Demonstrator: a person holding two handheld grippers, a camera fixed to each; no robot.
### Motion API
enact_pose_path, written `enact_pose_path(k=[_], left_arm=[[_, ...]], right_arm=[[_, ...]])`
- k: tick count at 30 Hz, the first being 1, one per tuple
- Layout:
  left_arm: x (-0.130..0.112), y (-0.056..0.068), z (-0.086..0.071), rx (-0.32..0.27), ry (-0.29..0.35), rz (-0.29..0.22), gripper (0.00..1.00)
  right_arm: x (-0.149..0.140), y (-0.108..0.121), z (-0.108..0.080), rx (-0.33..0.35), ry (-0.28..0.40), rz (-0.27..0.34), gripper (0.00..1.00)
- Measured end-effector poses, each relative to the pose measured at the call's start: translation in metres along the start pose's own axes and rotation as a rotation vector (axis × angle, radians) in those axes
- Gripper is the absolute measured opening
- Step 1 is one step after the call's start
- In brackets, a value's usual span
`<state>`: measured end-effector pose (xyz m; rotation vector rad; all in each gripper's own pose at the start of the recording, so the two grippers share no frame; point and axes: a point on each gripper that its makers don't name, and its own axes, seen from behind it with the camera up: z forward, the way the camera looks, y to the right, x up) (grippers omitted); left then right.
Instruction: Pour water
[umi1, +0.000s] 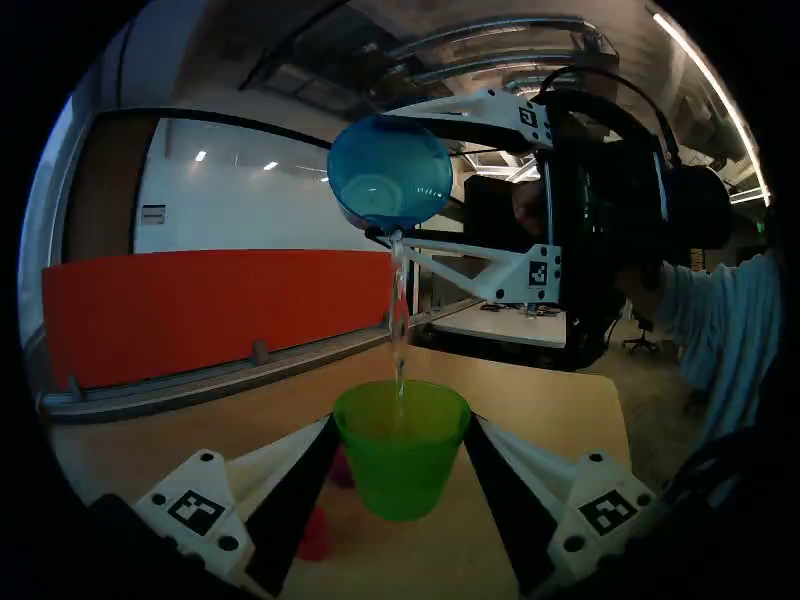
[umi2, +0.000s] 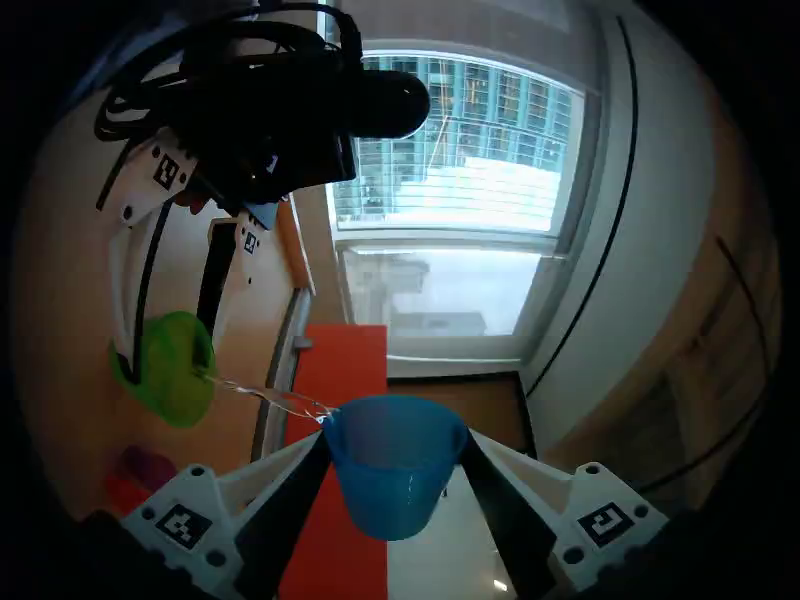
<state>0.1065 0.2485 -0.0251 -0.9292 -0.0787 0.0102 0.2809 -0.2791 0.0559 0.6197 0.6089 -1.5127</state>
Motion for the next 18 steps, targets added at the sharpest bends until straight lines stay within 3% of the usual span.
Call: enact_pose_path(k=[18], left_arm=[[0.003,0.0,0.003,0.001,0.003,0.005,0.88]], right_arm=[[0.013,0.006,0.004,-0.019,0.005,-0.132,0.92]])
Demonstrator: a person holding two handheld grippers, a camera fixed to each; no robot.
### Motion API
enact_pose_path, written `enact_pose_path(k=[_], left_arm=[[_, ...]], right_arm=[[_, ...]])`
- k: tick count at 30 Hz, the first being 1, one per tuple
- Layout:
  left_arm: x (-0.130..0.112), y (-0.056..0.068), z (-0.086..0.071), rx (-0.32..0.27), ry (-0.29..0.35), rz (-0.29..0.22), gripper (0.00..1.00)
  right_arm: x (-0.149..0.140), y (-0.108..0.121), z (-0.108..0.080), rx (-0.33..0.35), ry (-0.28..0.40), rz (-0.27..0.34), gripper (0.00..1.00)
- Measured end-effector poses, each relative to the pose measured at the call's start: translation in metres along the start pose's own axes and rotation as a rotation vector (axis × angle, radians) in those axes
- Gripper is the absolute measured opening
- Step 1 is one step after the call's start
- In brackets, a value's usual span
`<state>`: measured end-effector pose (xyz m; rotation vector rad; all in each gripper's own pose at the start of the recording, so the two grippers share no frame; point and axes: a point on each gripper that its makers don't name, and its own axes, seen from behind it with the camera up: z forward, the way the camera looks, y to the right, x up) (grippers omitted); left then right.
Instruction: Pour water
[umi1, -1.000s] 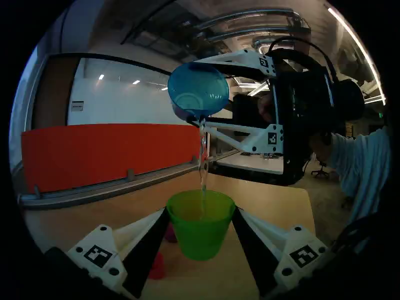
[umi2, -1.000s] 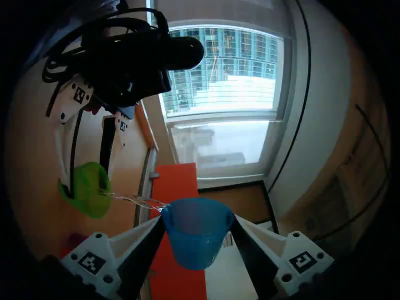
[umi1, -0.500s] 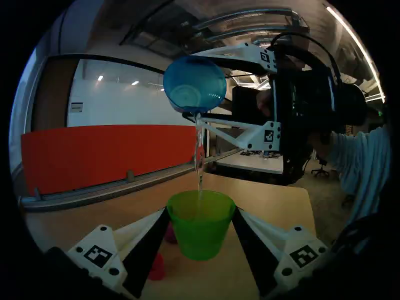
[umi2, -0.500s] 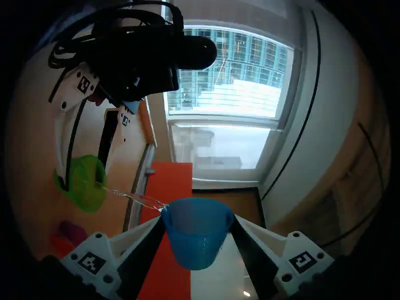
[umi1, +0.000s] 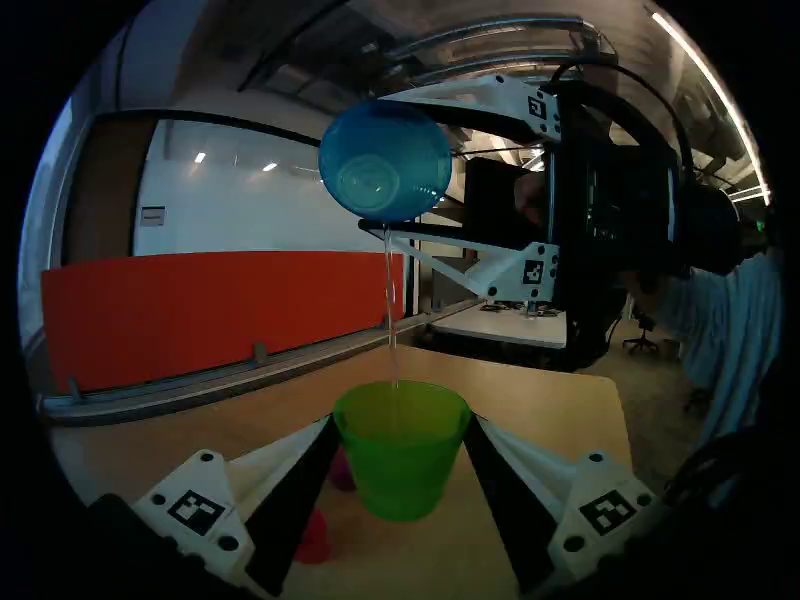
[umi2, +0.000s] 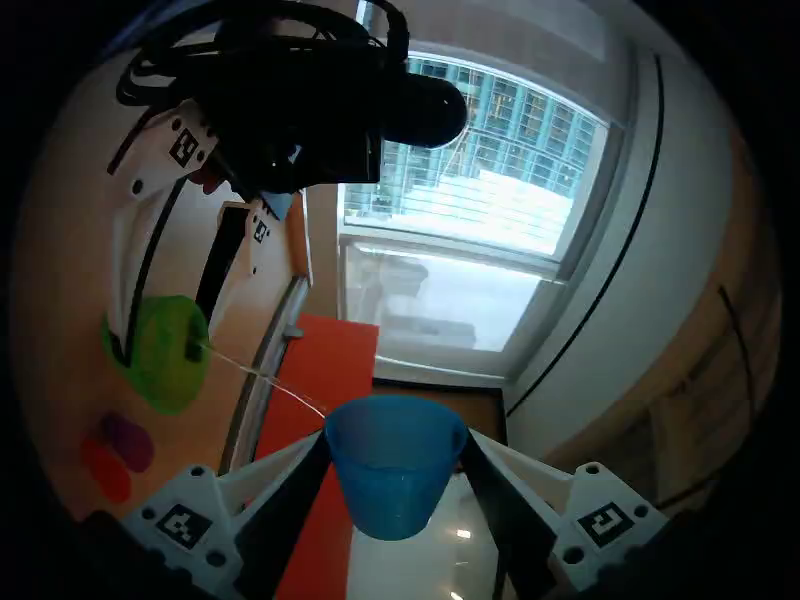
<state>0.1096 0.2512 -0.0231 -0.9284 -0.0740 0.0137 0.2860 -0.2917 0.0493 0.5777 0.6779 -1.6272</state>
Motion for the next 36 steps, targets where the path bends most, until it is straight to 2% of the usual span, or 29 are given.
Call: enact_pose_path(k=[8,11,14,19,23,36], left_arm=[[0.003,0.0,0.0,0.001,0.004,0.0,0.87],[0.003,-0.001,0.001,0.002,0.006,0.001,0.88],[0.003,-0.001,0.001,0.005,0.005,0.003,0.87],[0.004,-0.001,-0.001,0.009,0.005,0.007,0.87],[0.004,-0.002,-0.001,0.013,0.007,0.007,0.87],[0.008,-0.006,-0.002,0.028,0.01,0.011,0.87]], right_arm=[[0.003,-0.001,-0.003,-0.003,0.004,-0.003,0.92],[0.001,-0.003,-0.004,-0.003,0.003,0.018,0.92],[-0.003,-0.005,-0.006,-0.005,-0.001,0.068,0.92],[-0.01,-0.008,-0.01,-0.013,-0.009,0.22,0.92],[-0.013,-0.013,-0.014,-0.018,-0.011,0.385,0.92],[-0.006,-0.039,-0.033,-0.018,-0.029,0.837,0.92]])
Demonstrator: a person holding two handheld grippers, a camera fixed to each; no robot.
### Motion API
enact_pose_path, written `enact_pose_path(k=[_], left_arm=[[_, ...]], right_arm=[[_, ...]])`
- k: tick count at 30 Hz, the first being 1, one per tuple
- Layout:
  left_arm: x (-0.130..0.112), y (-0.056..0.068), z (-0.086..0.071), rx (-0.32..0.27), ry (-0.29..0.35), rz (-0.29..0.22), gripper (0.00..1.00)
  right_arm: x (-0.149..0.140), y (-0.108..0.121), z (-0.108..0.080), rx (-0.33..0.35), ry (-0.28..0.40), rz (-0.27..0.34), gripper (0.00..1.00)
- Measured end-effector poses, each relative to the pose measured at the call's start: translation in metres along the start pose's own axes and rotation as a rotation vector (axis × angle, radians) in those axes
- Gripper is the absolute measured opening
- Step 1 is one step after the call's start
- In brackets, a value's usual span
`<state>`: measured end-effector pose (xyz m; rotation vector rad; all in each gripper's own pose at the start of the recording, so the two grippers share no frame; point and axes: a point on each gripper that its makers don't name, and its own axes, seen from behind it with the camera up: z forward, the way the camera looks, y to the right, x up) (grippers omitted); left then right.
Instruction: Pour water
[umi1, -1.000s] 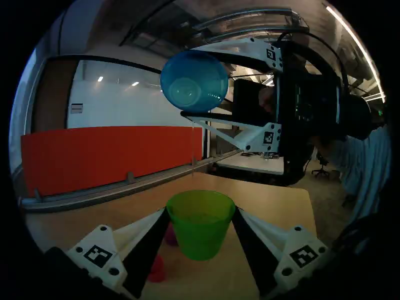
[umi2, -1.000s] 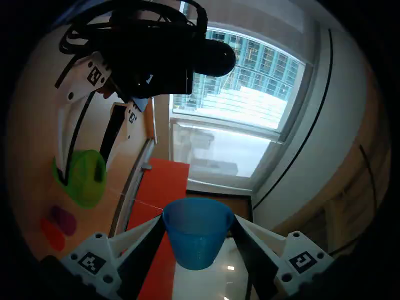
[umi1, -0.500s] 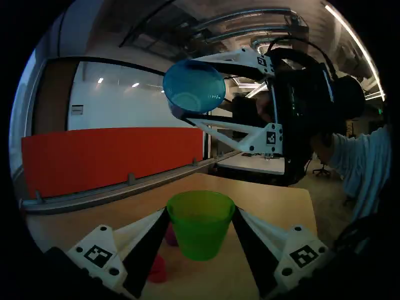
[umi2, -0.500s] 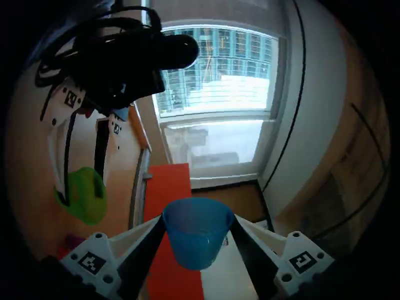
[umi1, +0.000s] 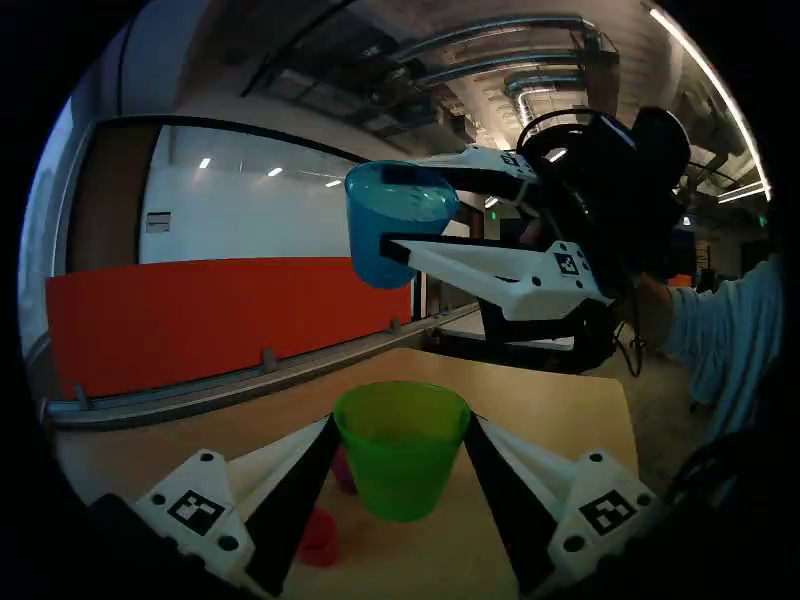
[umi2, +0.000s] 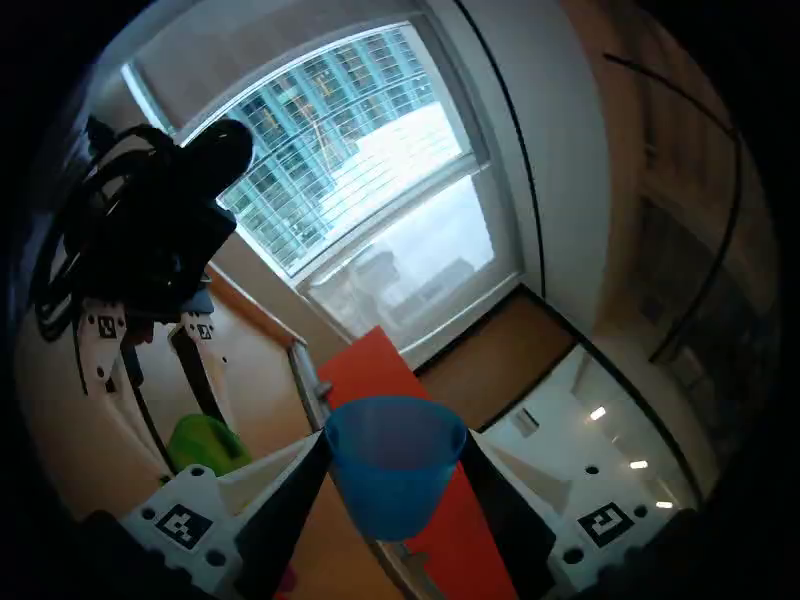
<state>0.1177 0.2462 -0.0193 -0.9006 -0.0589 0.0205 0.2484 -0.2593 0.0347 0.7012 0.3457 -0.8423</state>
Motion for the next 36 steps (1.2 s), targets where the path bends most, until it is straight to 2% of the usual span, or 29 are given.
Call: enact_pose_path(k=[5,11,17,20,23,36], left_arm=[[0.002,-0.002,-0.001,0.006,0.002,0.003,0.87],[0.005,-0.005,-0.004,0.018,0.006,0.006,0.87],[0.009,-0.01,-0.01,0.034,0.009,0.01,0.87],[0.01,-0.013,-0.013,0.043,0.011,0.01,0.87],[0.01,-0.016,-0.016,0.051,0.01,0.011,0.87],[0.005,-0.039,-0.036,0.11,-0.007,0.021,0.87]], right_arm=[[-0.001,-0.005,-0.008,-0.01,-0.008,0.207,0.92],[-0.003,-0.014,-0.018,0.016,-0.011,0.467,0.91],[-0.007,-0.02,-0.025,0.047,-0.026,0.668,0.92],[-0.007,-0.022,-0.028,0.062,-0.025,0.732,0.92],[-0.009,-0.022,-0.031,0.063,-0.027,0.769,0.92],[-0.038,-0.034,-0.048,0.067,-0.076,0.831,0.92]])
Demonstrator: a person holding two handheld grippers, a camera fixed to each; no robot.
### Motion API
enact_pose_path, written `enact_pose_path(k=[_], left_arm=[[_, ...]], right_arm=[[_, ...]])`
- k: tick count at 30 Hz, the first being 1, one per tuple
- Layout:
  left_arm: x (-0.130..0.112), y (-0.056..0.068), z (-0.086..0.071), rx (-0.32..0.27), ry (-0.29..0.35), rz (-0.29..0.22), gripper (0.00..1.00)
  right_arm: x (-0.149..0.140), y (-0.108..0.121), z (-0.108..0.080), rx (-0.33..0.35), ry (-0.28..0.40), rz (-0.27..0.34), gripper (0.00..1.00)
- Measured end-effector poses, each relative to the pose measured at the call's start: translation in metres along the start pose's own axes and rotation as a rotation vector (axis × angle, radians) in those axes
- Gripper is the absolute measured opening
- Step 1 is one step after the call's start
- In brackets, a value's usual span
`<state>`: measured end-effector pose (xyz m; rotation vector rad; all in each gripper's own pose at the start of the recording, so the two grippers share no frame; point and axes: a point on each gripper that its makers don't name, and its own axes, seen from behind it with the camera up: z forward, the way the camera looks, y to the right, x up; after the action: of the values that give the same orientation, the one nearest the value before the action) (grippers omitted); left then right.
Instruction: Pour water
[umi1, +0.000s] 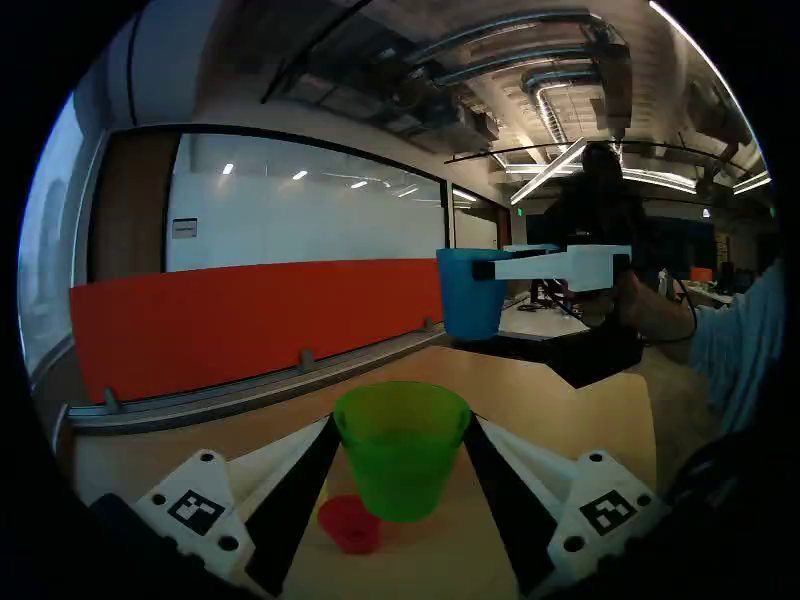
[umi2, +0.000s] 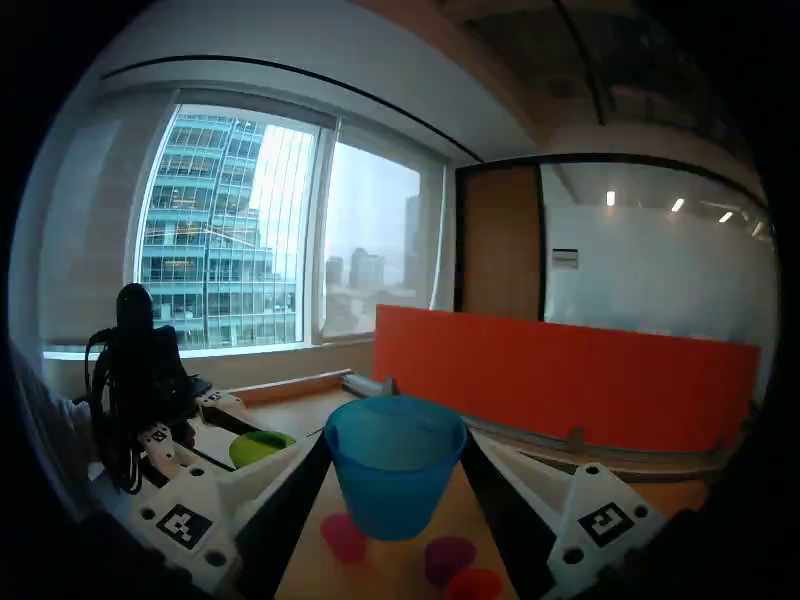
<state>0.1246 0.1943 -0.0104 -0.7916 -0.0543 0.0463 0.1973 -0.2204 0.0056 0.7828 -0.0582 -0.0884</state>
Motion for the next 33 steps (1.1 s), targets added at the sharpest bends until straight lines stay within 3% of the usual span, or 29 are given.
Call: enact_pose_path(k=[11,22,33], left_arm=[[-0.002,-0.017,-0.014,0.041,-0.01,0.003,0.87],[-0.014,-0.026,-0.021,0.06,-0.04,0.008,0.88],[-0.037,-0.037,-0.027,0.076,-0.091,0.003,0.87]], right_arm=[[-0.018,0.01,-0.014,-0.011,-0.016,0.011,0.92],[-0.035,0.007,-0.016,0.02,-0.021,0.026,0.92],[-0.071,0.002,-0.016,0.05,-0.067,0.017,0.92]])
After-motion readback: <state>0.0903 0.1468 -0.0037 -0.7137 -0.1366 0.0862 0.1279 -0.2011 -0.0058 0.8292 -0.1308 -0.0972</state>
